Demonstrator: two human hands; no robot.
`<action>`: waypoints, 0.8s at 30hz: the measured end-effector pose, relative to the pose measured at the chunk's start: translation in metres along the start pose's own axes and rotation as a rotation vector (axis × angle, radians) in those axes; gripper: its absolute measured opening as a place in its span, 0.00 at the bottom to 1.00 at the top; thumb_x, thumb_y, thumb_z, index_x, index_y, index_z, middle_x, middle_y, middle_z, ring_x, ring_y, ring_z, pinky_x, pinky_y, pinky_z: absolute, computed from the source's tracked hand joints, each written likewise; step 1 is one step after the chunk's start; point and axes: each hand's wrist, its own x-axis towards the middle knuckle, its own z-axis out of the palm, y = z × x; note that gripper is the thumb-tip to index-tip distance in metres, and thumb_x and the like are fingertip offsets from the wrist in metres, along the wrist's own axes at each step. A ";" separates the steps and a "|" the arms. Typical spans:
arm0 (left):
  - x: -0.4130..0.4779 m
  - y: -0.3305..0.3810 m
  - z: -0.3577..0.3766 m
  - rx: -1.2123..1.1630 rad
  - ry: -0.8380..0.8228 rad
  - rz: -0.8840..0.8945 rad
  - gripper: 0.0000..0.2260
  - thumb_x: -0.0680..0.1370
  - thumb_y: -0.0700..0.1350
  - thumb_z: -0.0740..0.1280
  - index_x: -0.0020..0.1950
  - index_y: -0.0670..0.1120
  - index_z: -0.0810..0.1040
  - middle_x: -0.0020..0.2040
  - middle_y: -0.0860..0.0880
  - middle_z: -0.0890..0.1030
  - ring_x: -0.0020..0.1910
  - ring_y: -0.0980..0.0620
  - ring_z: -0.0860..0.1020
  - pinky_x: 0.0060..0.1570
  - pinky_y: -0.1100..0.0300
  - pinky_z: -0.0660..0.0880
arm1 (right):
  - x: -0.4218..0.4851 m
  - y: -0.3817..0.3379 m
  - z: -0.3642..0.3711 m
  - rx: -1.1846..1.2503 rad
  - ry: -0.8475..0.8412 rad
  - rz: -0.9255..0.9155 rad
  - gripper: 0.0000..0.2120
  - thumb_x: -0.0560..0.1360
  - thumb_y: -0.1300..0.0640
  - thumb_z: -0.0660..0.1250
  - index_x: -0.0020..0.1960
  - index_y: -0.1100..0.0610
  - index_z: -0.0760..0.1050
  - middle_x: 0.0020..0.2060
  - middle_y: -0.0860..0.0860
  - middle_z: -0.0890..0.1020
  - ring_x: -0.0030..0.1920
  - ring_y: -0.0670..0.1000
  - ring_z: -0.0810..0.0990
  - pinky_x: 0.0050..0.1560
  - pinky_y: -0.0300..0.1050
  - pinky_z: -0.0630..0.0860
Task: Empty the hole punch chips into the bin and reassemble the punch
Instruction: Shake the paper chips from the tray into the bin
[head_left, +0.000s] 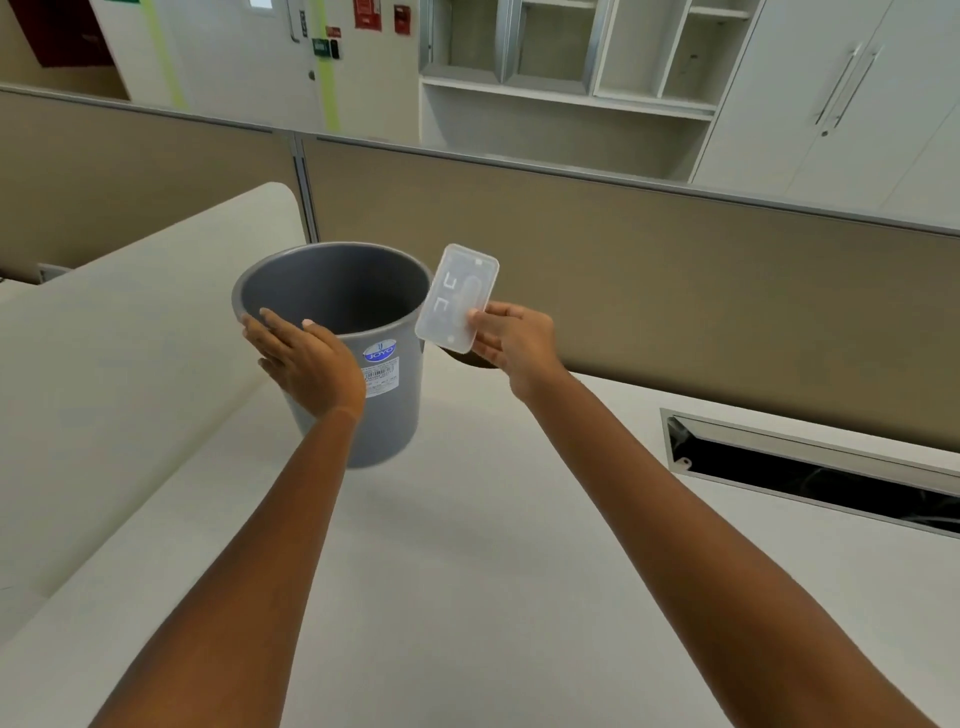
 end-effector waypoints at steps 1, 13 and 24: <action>-0.006 0.002 -0.001 -0.016 0.008 0.005 0.22 0.82 0.44 0.48 0.75 0.37 0.52 0.77 0.39 0.51 0.76 0.42 0.52 0.75 0.50 0.52 | -0.006 0.003 -0.010 0.007 0.006 0.032 0.10 0.72 0.68 0.68 0.52 0.65 0.77 0.46 0.59 0.81 0.44 0.55 0.80 0.39 0.37 0.79; -0.150 -0.009 -0.006 -0.403 -0.426 0.404 0.14 0.80 0.35 0.54 0.63 0.35 0.73 0.66 0.37 0.72 0.68 0.40 0.69 0.65 0.72 0.60 | -0.085 0.056 -0.128 -0.020 0.126 0.191 0.09 0.72 0.66 0.67 0.52 0.63 0.79 0.40 0.54 0.83 0.39 0.49 0.82 0.35 0.32 0.81; -0.288 -0.032 0.002 -0.897 -1.413 -0.642 0.18 0.81 0.45 0.51 0.67 0.38 0.69 0.55 0.40 0.77 0.50 0.45 0.78 0.41 0.59 0.81 | -0.147 0.105 -0.209 -0.302 0.265 0.256 0.07 0.70 0.67 0.68 0.48 0.63 0.80 0.40 0.60 0.83 0.40 0.56 0.83 0.39 0.41 0.82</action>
